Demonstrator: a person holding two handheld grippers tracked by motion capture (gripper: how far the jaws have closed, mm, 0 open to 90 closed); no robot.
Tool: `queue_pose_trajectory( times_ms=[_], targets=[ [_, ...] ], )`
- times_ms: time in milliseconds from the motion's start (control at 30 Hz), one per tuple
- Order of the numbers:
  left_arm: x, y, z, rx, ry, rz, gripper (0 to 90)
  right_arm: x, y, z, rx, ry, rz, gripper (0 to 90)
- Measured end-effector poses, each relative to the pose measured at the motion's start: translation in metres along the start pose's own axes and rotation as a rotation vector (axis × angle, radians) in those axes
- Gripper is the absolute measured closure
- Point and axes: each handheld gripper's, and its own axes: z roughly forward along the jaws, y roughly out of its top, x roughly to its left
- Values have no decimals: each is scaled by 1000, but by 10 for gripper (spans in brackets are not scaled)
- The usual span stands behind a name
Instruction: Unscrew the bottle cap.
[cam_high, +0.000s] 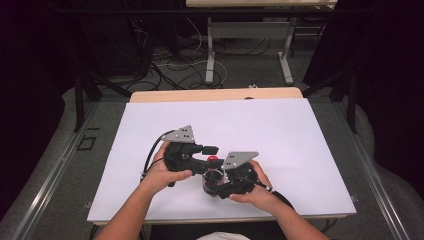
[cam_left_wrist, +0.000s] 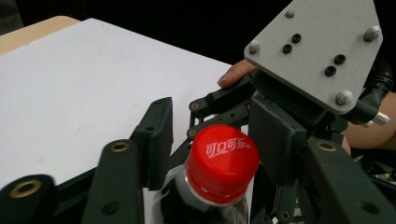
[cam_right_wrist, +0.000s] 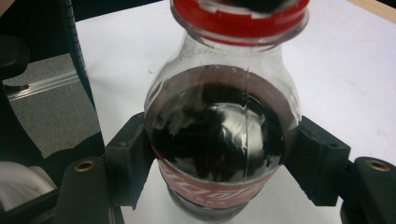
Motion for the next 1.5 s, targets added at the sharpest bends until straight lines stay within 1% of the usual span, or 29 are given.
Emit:
queue_pose_trajectory(
  times_ms=[67,133,167,233,267,333,367,433,533,567,633,667,733,767,800,833,867,900,933,1000,1133,1233,1267,1300,1333,1367,1400,1433,1500],
  targets=[
    [-3,1,3,0,13,3,546,1,0,0,2,0,0,298],
    [-7,2,7,7,25,3,604,1,0,0,1,-1,2,297],
    [-7,2,7,7,25,3,607,0,0,0,4,2,1,298],
    [-14,3,9,5,98,1,612,-1,0,-1,8,0,9,298],
    [-18,3,10,4,132,-11,613,-1,-1,0,-2,-7,7,298],
    [-24,3,12,-5,201,-27,615,-2,-1,0,4,-13,15,298],
    [-24,3,12,-5,201,-27,615,-2,-1,0,7,-16,16,298],
    [-29,4,14,-4,253,-46,615,-2,0,-1,8,-20,18,298],
    [-28,6,13,3,243,-58,603,-2,0,-2,5,-24,23,298],
    [-28,6,13,3,243,-58,566,-2,0,-2,2,-26,25,298],
    [-25,8,7,-3,209,-70,485,-4,0,-3,10,-13,20,298],
    [-25,8,7,-3,209,-70,477,-4,0,-2,-5,-21,23,298],
    [-23,11,-3,-14,181,-74,464,-4,0,-3,-5,-25,28,298],
    [-22,12,-6,-6,165,-68,464,-4,0,-3,-2,-19,28,298],
    [-22,12,-6,-6,165,-68,464,-4,0,-3,-7,-24,24,298],
    [-19,12,-9,-4,134,-70,464,-4,0,-3,-7,-17,26,298],
    [-19,12,-9,-4,134,-70,465,-3,0,-3,-3,-13,26,298],
    [-17,11,-9,5,102,-55,466,-3,0,-3,7,-7,23,298],
    [-17,11,-9,5,102,-55,466,-3,0,-3,7,-7,23,298],
    [-15,10,-7,22,68,-45,465,-2,0,-2,2,-9,15,298],
    [-9,7,-4,37,67,-43,494,-2,1,-3,5,-5,7,298],
    [-4,5,-2,38,35,-50,507,-1,1,-3,5,-2,6,298],
    [-3,4,-2,36,20,-57,547,-1,1,-2,2,-7,5,298],
    [-4,4,-2,38,16,-58,547,-1,1,-2,2,-7,5,298],
    [-6,4,-1,36,32,-52,595,-1,0,-2,7,-8,6,298],
    [-6,4,-1,36,32,-52,601,-2,0,-2,12,-4,4,298],
    [-10,5,1,38,73,-49,604,-2,0,-1,5,-10,10,298],
    [-10,5,1,38,73,-49,605,-3,0,-1,2,-14,10,298],
    [-15,7,2,47,118,-46,607,-4,0,-2,5,-21,11,298]
  ],
)
